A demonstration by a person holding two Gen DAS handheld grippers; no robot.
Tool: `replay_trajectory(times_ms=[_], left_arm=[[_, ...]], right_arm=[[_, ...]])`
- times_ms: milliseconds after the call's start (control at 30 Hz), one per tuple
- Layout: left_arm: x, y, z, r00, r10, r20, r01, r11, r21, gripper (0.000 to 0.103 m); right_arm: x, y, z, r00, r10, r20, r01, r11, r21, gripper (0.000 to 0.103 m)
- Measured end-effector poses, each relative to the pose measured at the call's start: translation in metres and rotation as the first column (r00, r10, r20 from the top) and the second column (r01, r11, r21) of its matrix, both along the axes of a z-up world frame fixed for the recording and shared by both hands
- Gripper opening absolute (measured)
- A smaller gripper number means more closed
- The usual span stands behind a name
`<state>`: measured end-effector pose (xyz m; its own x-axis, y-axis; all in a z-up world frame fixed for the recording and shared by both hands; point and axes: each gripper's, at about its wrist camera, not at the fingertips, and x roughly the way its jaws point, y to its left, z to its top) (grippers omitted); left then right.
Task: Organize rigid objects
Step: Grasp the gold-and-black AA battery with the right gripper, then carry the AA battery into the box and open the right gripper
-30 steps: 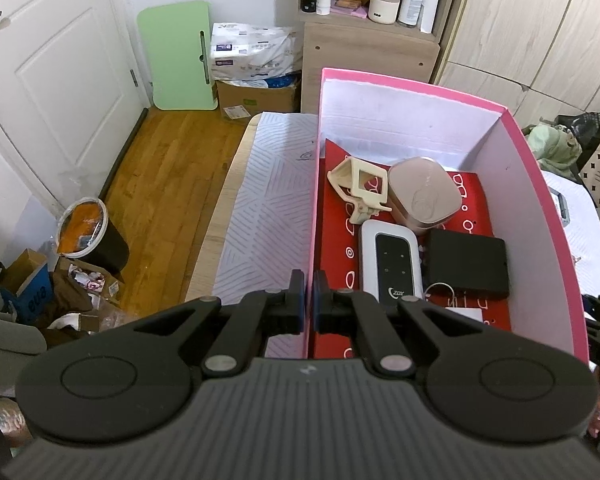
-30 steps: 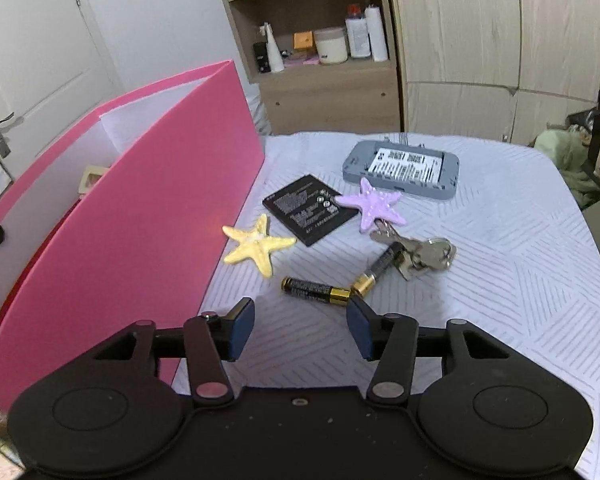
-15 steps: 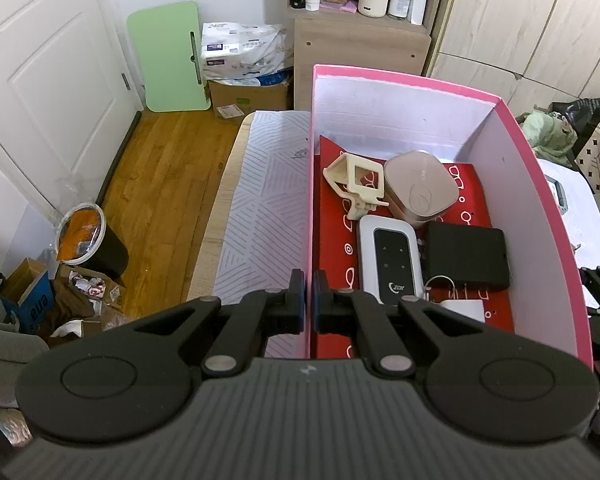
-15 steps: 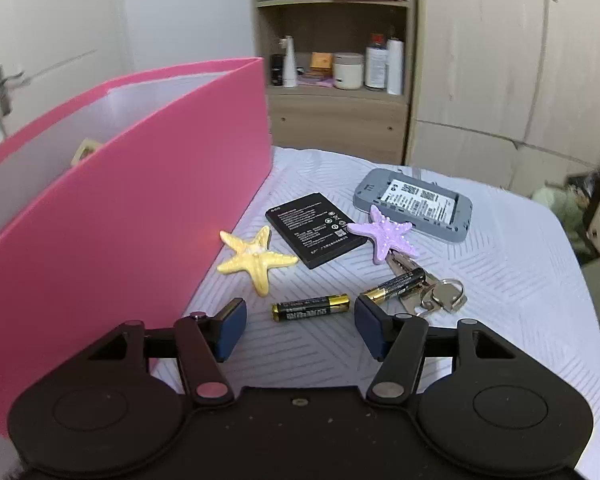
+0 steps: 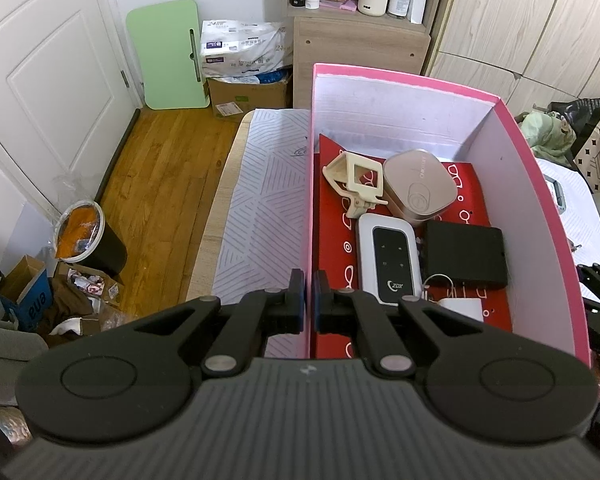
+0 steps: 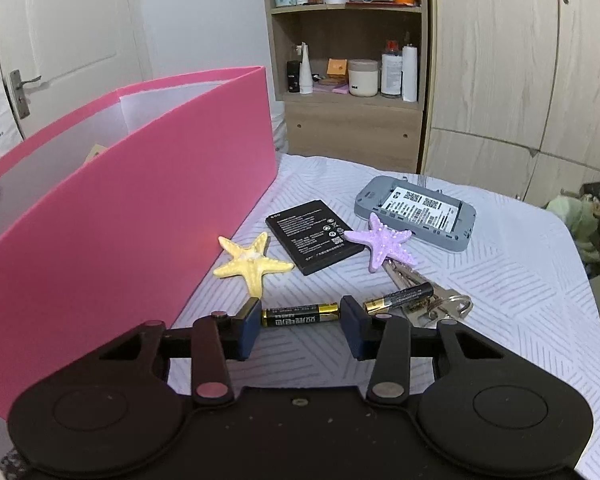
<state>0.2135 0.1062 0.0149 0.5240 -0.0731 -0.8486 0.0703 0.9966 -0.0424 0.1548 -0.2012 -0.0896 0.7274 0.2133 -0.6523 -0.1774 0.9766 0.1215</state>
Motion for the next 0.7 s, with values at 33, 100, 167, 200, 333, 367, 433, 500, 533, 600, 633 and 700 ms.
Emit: replay_trajectory(times_ms=[33, 100, 167, 200, 333, 367, 433, 500, 533, 600, 633, 700], left_arm=[[0.000, 0.000, 0.000, 1.000, 0.000, 0.000, 0.000, 1.000, 0.000, 0.004], [0.000, 0.000, 0.000, 1.000, 0.004, -0.001, -0.004, 1.000, -0.004, 0.004], [0.000, 0.001, 0.000, 1.000, 0.005, -0.005, -0.005, 1.000, -0.014, 0.004], [-0.001, 0.002, 0.000, 1.000, 0.009, -0.008, -0.009, 1.000, -0.023, 0.004], [0.000, 0.009, 0.001, 1.000, 0.010, -0.017, -0.011, 0.999, -0.041, 0.005], [0.001, 0.011, 0.001, 1.000, 0.007, -0.025, -0.009, 0.998, -0.057, 0.005], [0.002, 0.012, 0.002, 0.999, -0.002, -0.032, -0.001, 0.997, -0.073, 0.005], [0.001, 0.011, 0.002, 1.000, -0.011, -0.024, 0.010, 0.998, -0.058, 0.005], [0.000, 0.012, 0.002, 1.000, -0.017, -0.023, 0.016, 0.998, -0.061, 0.005], [0.000, 0.013, 0.001, 0.999, -0.022, -0.025, 0.020, 0.997, -0.072, 0.005], [0.000, 0.013, 0.001, 0.999, -0.022, -0.023, 0.020, 0.997, -0.070, 0.005], [0.001, 0.013, 0.001, 0.999, -0.028, -0.019, 0.027, 0.997, -0.068, 0.005]], right_arm=[[-0.002, -0.001, 0.005, 1.000, 0.003, 0.004, -0.004, 1.000, 0.014, 0.048], [-0.007, -0.001, 0.019, 1.000, 0.010, 0.027, -0.011, 0.999, 0.032, 0.048], [-0.012, 0.000, 0.038, 0.998, 0.036, 0.060, -0.039, 0.997, 0.063, 0.048], [-0.015, 0.001, 0.048, 0.995, 0.056, 0.077, -0.063, 0.994, 0.087, 0.048], [-0.028, 0.019, 0.083, 0.981, 0.128, 0.148, -0.146, 0.982, 0.116, 0.048], [-0.030, 0.024, 0.088, 0.974, 0.155, 0.164, -0.174, 0.979, 0.110, 0.048], [-0.028, 0.022, 0.101, 0.971, 0.170, 0.166, -0.205, 0.952, 0.225, 0.048], [-0.025, 0.025, 0.115, 0.951, 0.252, 0.177, -0.293, 0.917, 0.269, 0.048], [-0.021, 0.029, 0.119, 0.943, 0.287, 0.170, -0.325, 0.904, 0.279, 0.048], [-0.012, 0.041, 0.123, 0.924, 0.355, 0.141, -0.381, 0.882, 0.278, 0.048], [-0.007, 0.050, 0.124, 0.912, 0.393, 0.119, -0.411, 0.872, 0.266, 0.048], [0.006, 0.072, 0.120, 0.883, 0.465, 0.061, -0.466, 0.853, 0.234, 0.048]])
